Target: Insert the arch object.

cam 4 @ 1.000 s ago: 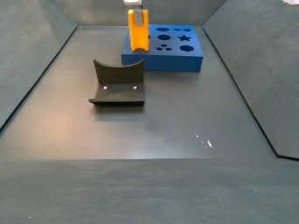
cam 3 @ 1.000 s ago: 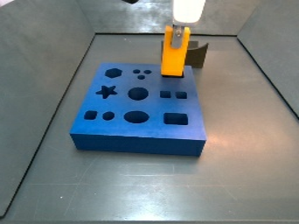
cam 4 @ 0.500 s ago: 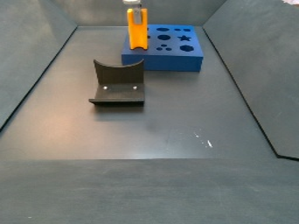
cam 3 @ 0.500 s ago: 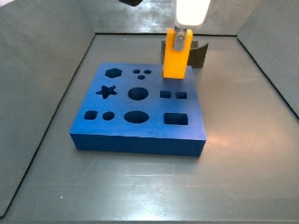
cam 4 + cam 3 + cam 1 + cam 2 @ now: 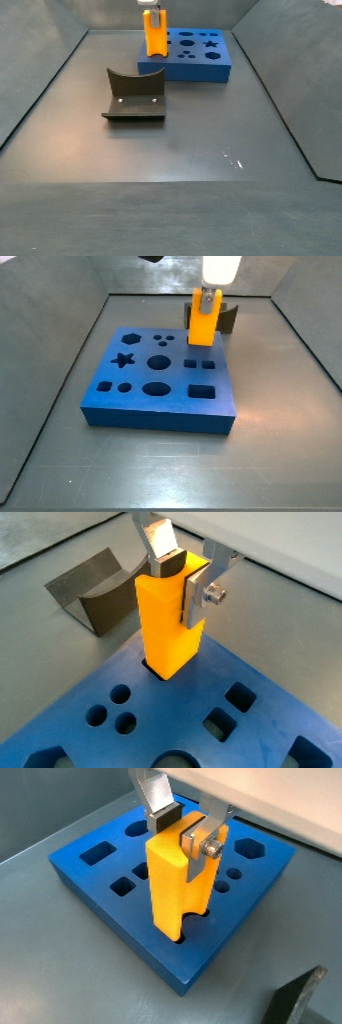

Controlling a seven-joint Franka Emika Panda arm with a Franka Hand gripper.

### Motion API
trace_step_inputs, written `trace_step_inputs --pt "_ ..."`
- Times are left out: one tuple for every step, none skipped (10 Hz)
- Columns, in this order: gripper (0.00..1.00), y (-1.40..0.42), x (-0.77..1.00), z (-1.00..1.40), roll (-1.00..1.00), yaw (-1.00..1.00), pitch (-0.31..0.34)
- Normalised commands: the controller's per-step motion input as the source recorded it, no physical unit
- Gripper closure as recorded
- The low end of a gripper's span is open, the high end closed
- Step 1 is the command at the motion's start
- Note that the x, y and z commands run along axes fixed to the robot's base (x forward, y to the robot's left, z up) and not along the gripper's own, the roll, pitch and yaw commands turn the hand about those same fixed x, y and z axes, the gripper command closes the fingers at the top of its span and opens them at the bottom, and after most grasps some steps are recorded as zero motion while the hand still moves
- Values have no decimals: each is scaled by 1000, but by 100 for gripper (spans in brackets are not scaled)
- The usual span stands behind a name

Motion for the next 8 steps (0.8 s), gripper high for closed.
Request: trace_step_inputs --pt "100 71 0 -163 119 -440 34" --pt "100 26 0 -189 123 -366 20" --pt "100 0 -37 -254 90 0 -16" --pt "100 0 -17 -243 71 66 -44" --pt "100 0 0 -243 81 129 -41" --pt "100 0 0 -246 93 203 -59" --pt "100 -23 0 -243 94 237 -74" --pt "100 -43 0 -240 93 223 -71"
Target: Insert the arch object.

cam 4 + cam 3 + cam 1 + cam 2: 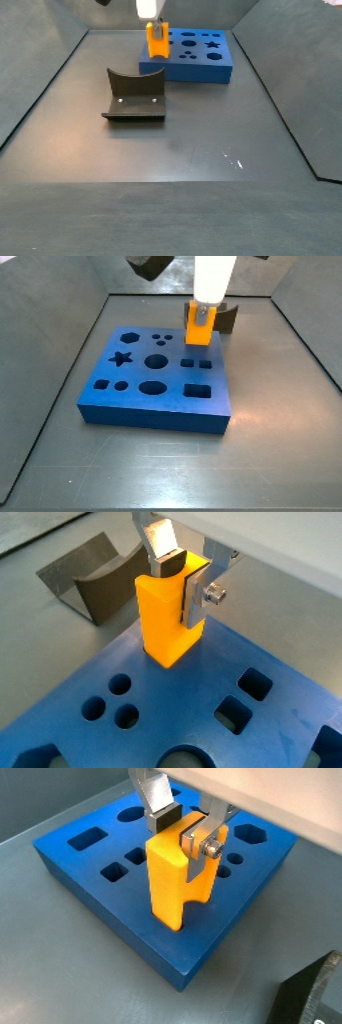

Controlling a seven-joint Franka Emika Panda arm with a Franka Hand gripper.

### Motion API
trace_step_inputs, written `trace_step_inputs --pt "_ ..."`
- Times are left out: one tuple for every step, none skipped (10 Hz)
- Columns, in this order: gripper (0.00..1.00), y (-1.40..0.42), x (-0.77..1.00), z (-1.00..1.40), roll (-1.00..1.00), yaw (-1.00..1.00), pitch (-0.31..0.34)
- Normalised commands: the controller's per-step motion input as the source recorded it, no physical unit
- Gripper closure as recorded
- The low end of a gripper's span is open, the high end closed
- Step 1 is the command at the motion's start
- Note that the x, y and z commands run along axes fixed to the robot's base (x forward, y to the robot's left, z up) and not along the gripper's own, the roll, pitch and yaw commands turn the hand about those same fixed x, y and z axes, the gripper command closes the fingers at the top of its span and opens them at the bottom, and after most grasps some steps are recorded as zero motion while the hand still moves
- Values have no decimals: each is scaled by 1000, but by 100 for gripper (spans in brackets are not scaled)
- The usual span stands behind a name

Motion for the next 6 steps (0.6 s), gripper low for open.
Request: trace_step_inputs --pt "100 -63 0 -237 84 160 -59" --pt "100 -71 0 -249 83 131 -59" --pt "100 -86 0 -257 76 83 -74" --pt "100 -83 -3 -123 0 0 -60" --pt "100 0 0 -43 0 0 -74" --pt "100 0 0 0 0 0 0"
